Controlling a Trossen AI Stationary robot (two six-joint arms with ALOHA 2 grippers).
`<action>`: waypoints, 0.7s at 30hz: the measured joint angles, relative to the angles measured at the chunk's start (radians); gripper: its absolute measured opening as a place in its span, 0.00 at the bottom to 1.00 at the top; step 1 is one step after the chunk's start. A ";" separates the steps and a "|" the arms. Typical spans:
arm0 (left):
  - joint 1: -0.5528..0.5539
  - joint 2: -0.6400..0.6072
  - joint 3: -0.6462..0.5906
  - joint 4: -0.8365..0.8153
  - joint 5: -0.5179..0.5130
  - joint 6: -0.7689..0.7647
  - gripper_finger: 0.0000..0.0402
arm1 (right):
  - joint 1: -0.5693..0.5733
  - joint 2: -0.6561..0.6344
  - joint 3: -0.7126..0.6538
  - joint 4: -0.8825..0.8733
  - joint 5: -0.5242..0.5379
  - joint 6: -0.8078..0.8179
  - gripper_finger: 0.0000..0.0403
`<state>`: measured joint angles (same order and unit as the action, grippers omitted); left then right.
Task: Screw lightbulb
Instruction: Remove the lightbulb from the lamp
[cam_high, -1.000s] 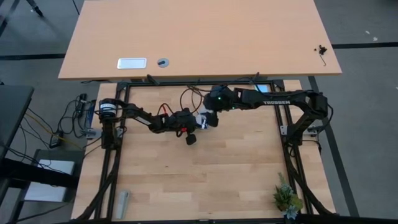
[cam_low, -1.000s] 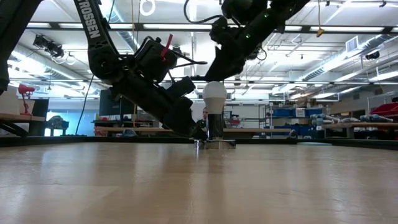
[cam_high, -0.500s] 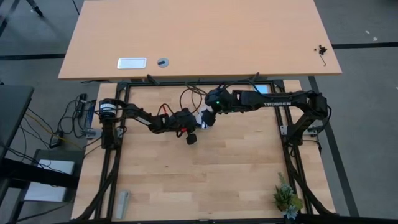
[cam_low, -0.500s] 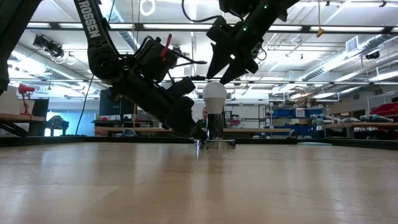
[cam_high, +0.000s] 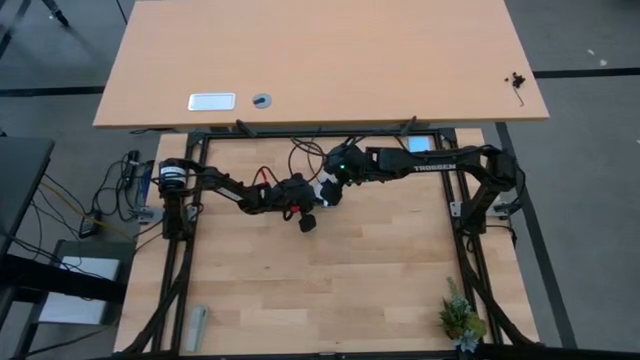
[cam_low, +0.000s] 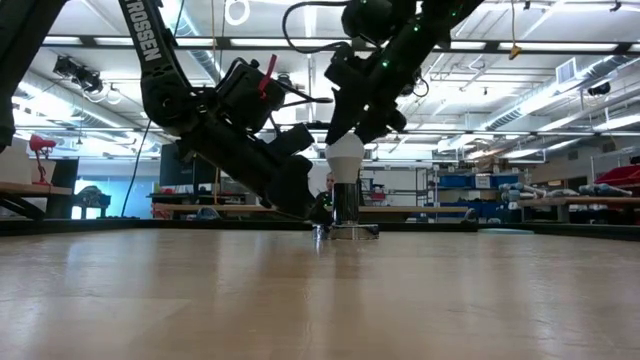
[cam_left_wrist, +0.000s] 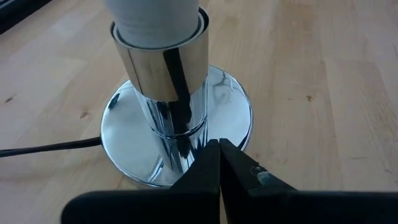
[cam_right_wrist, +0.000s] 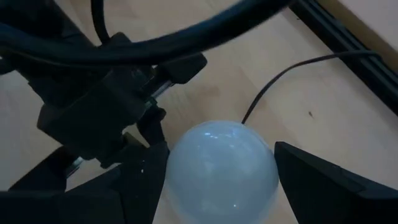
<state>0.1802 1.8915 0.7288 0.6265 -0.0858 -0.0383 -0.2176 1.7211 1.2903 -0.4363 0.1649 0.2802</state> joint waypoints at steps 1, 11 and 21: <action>0.000 0.000 0.000 0.000 0.000 0.000 0.00 | 0.000 0.004 0.000 -0.001 -0.002 -0.009 0.74; 0.000 0.000 0.000 -0.001 0.000 0.005 0.00 | -0.024 0.000 0.000 -0.004 -0.145 -0.512 0.73; 0.000 0.000 0.001 -0.007 0.001 0.007 0.00 | -0.048 -0.003 0.022 -0.037 -0.208 -0.663 0.73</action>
<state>0.1802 1.8915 0.7300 0.6195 -0.0849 -0.0315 -0.2653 1.7179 1.3122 -0.4730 -0.0434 -0.3832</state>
